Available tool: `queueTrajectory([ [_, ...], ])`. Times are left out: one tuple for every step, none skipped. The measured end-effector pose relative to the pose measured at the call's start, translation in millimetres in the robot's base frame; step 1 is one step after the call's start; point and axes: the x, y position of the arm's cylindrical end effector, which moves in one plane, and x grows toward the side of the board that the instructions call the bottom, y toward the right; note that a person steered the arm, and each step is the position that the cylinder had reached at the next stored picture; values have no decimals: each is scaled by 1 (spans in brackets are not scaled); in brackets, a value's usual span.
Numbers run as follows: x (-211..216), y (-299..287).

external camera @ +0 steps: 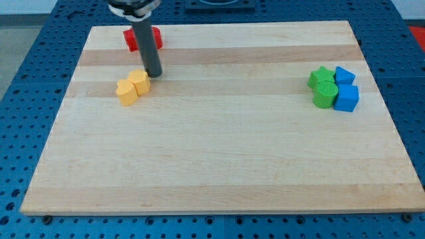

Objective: Move your arm towards the group of blocks

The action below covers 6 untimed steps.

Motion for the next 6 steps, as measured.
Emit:
queueTrajectory([
  [8, 16],
  [19, 35],
  [77, 87],
  [123, 116],
  [135, 157],
  [149, 215],
])
